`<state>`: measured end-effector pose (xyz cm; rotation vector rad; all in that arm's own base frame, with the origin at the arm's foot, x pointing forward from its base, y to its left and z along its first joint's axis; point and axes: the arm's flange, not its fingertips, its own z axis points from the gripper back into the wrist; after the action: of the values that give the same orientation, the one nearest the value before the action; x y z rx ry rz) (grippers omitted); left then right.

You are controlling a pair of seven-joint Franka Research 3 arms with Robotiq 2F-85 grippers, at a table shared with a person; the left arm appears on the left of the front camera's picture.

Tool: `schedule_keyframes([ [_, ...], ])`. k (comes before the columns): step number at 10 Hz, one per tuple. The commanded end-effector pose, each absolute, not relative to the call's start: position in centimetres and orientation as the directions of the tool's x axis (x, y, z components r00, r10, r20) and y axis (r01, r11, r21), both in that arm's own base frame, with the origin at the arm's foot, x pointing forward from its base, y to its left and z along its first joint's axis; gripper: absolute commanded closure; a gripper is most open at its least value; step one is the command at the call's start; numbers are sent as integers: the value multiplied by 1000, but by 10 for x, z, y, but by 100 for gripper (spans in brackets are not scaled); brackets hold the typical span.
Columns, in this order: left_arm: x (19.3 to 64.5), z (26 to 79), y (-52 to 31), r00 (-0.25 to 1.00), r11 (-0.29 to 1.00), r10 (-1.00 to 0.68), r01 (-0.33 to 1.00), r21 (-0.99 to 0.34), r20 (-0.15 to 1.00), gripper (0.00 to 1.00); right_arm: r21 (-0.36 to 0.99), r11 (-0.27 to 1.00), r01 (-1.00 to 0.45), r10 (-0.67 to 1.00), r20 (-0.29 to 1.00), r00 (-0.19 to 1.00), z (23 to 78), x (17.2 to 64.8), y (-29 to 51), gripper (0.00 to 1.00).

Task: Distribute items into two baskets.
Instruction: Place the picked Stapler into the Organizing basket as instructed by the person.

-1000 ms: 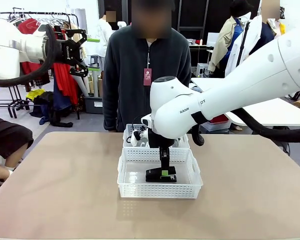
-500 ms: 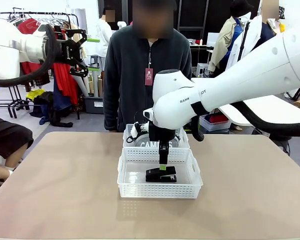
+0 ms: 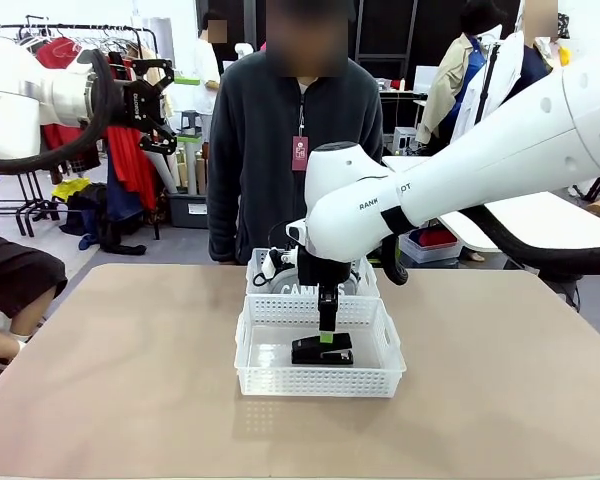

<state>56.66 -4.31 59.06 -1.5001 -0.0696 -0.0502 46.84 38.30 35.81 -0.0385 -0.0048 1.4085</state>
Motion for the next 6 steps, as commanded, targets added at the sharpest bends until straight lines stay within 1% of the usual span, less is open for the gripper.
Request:
schedule_keyframes([
  [1, 566, 593, -43, 997, 67, 11, 81, -995, 82, 0, -40, 153, -987, 988, -26, 154, 359, 467, 383, 0],
  [3, 566, 593, -43, 997, 67, 11, 81, -995, 82, 0, -30, 161, -986, 987, -20, 162, 358, 468, 383, 0],
  [4, 566, 593, -43, 997, 67, 11, 81, -995, 82, 0, 28, 200, -979, 980, -17, 200, 376, 473, 374, 0],
  [5, 566, 593, -43, 997, 67, 11, 81, -995, 82, 0, 101, 285, -953, 958, 3, 287, 386, 469, 376, 0],
  [6, 566, 593, -43, 997, 67, 11, 81, -995, 82, 0, 168, 295, -941, 953, 18, 302, 406, 470, 368, 0],
])
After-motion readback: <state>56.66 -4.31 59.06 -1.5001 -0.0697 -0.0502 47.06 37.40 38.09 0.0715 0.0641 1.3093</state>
